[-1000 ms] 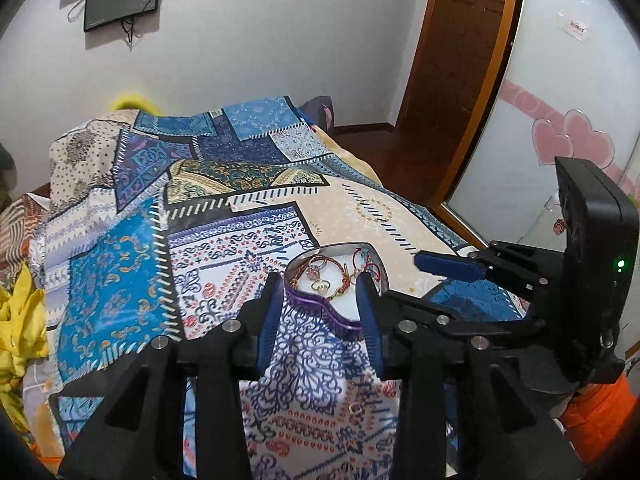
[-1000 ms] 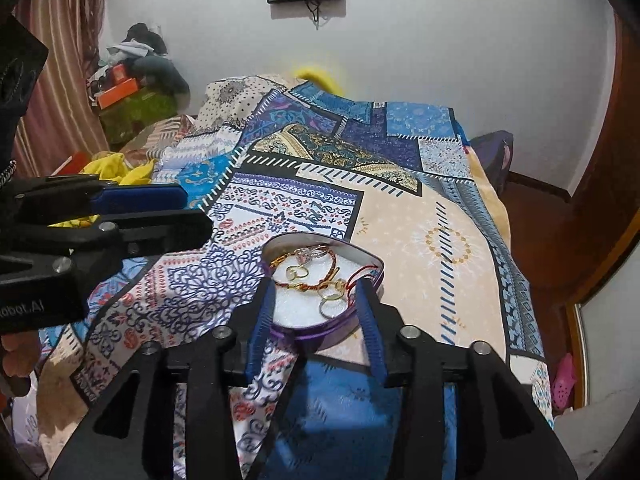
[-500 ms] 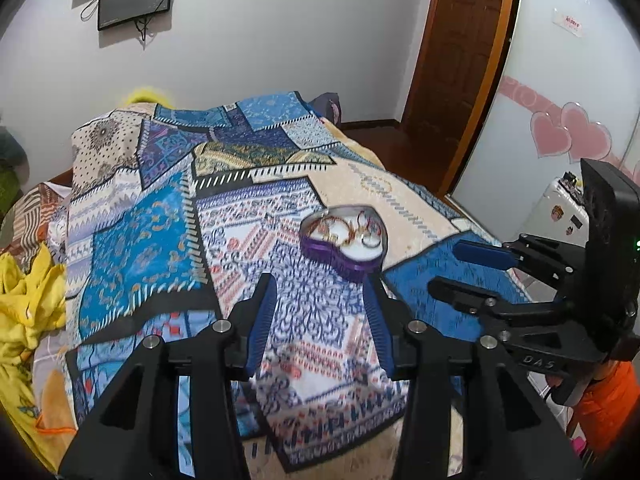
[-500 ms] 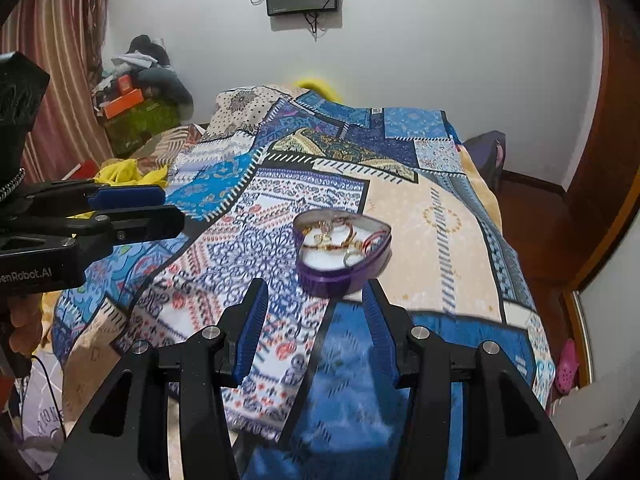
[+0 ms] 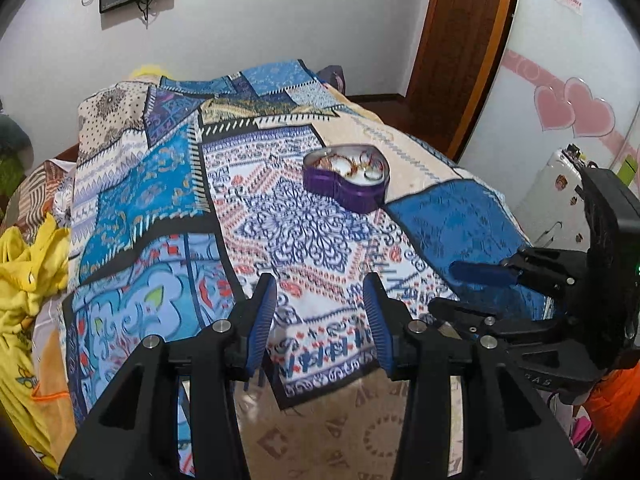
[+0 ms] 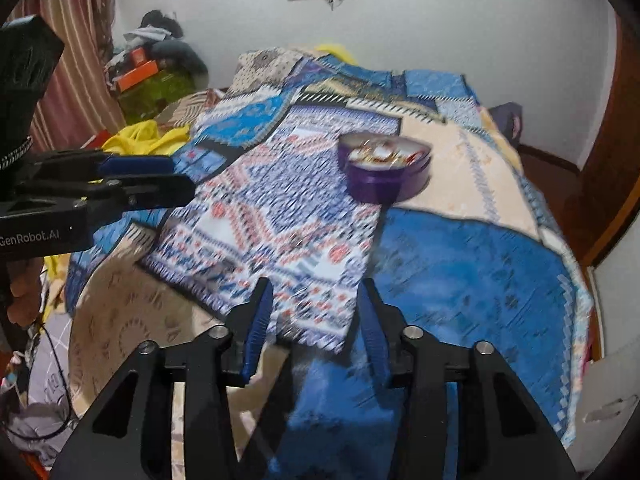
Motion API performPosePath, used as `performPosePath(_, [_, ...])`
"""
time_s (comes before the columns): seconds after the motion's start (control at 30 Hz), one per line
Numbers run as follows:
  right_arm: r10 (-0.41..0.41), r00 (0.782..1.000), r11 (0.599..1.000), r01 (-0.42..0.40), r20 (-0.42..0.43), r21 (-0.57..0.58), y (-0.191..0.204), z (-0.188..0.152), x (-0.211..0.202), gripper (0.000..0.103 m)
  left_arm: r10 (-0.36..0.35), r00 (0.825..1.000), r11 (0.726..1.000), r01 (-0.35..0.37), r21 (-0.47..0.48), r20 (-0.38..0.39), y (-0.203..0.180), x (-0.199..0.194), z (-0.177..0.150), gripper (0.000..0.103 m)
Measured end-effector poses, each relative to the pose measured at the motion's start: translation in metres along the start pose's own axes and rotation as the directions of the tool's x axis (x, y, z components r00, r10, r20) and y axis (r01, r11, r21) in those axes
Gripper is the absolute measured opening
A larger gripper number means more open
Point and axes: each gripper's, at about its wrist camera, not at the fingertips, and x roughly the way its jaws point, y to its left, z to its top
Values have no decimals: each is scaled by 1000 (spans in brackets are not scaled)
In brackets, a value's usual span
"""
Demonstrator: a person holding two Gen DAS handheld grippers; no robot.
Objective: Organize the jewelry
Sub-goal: 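Move both tools back to the remaining silver rings on the quilt, then grasp a small silver charm with the right tool while the left tool grasps a silver ring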
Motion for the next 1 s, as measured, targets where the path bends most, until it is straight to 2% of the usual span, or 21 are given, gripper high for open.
performPosePath(0.13, [21, 999, 1000, -21, -29, -3, 5, -7, 8, 22, -2, 1000, 1000, 2, 2, -16, -3, 4, -5, 44])
performPosePath(0.27, [1, 1000, 1000, -1, -24, -12, 7, -11, 10, 12, -14, 999, 1000, 14, 3, -32, -6, 10, -7, 44])
performPosePath(0.73, [-41, 995, 993, 31, 87, 115, -36, 4, -17, 12, -66, 989, 997, 71, 41, -130, -28, 57, 0, 43])
performPosePath(0.8, [-50, 994, 991, 37, 95, 127, -41, 5, -19, 12, -69, 988, 996, 76, 47, -139, -31, 62, 3, 33])
performPosePath(0.9, [-55, 994, 990, 41, 99, 138, -47, 6, -20, 12, -57, 986, 996, 68, 62, -158, -35, 73, 6, 25])
performPosePath(1.0, [-58, 993, 989, 43, 99, 143, -50, 5, -21, 12, -39, 985, 996, 52, 74, -165, -36, 81, 7, 22])
